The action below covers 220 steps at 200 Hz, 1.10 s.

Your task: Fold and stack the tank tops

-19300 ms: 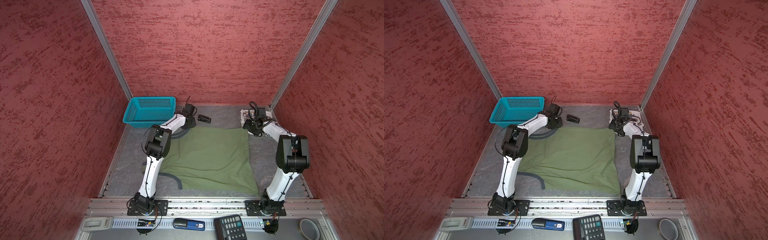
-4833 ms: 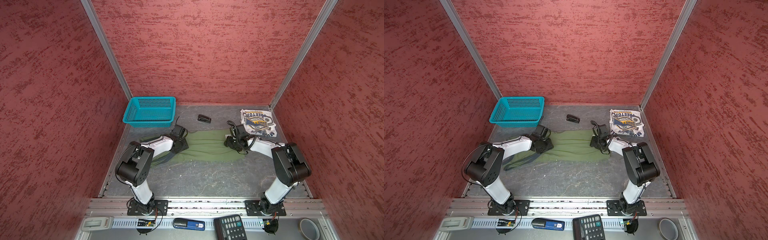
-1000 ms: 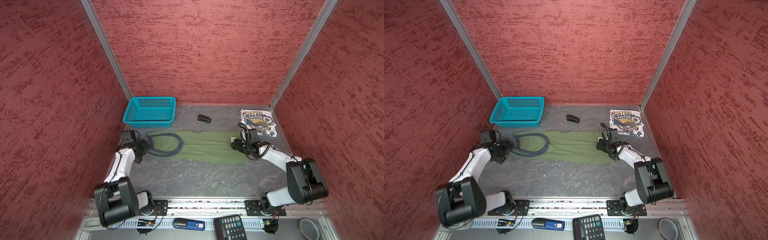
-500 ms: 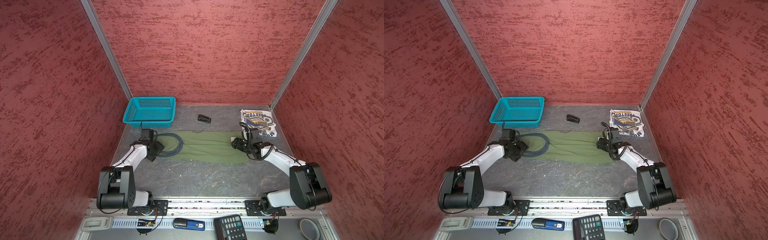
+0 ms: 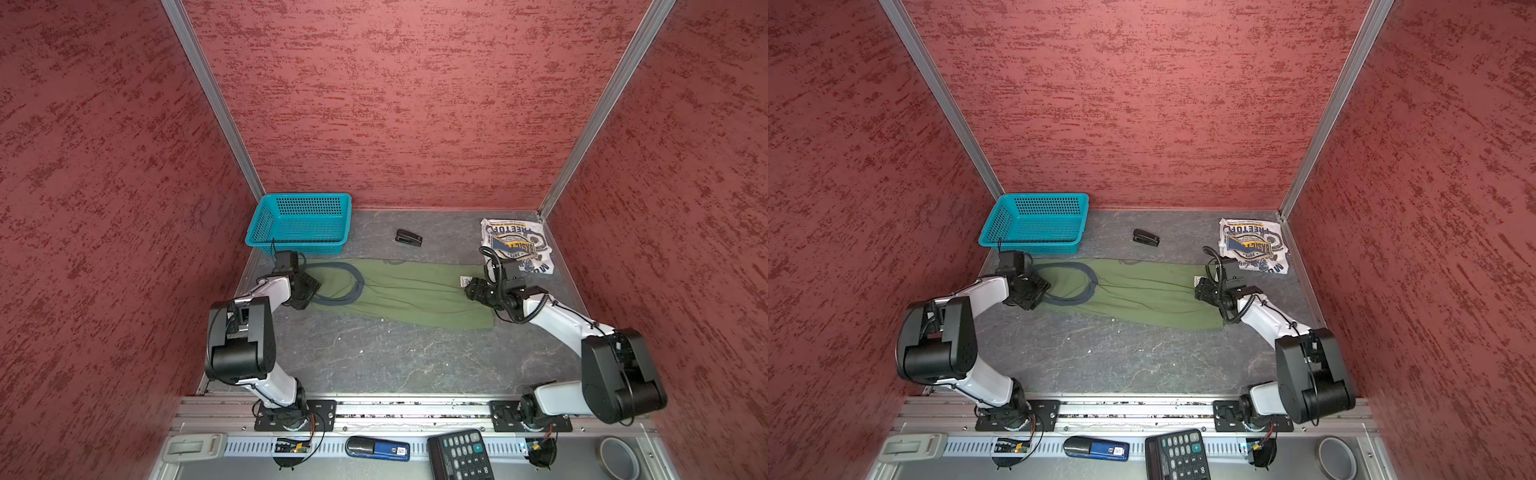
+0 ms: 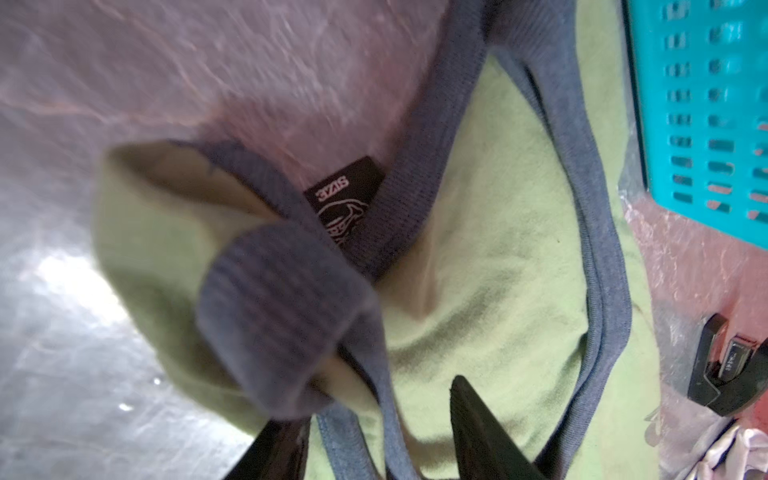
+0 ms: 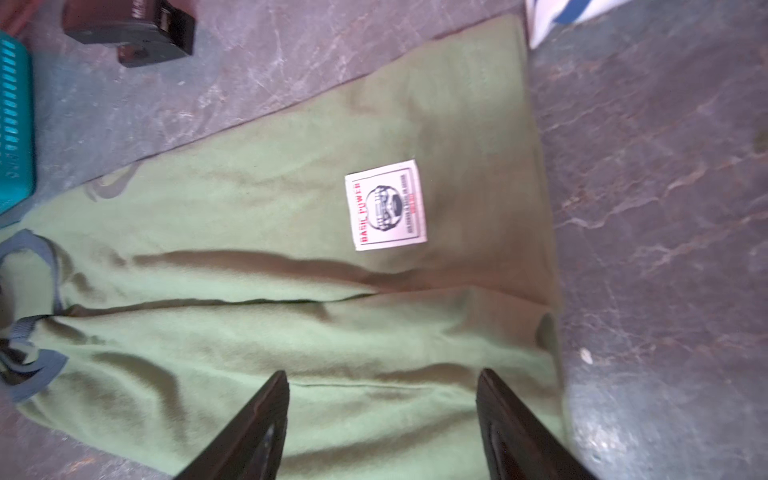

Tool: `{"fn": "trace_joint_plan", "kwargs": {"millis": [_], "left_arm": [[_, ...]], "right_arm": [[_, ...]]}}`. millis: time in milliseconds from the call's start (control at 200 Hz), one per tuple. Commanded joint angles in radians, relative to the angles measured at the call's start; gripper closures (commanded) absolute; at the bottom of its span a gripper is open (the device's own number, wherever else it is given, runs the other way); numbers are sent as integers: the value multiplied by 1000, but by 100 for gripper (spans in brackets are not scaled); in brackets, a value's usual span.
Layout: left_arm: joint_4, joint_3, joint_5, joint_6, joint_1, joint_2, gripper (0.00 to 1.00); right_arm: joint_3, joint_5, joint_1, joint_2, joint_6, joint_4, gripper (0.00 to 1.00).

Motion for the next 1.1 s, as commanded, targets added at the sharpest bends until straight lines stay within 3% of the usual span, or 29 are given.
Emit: {"fn": "trace_joint_plan", "kwargs": {"millis": [0,95,336,476,631,817,952,1097], "left_arm": [[-16,-37,-11,12,28,22,45],[-23,-53,-9,23,35,-8,40],[-136,-32,-71,41,7,-229,14],[-235,15,-158,59,-74,-328,7],[-199,-7,-144,36,-149,-311,10],[-116,55,-92,84,-179,-104,17],[-93,109,-82,108,-193,35,25],[-89,132,-87,112,-223,102,26]], "right_arm": [[29,41,4,38,0,-19,27],[55,42,11,72,-2,-23,27],[216,77,64,133,-57,-97,26],[344,81,73,263,-81,-143,26],[510,87,95,420,-95,-208,26],[627,99,116,556,-103,-269,26],[613,123,147,581,-97,-297,26],[469,143,162,526,-43,-282,25]]}}
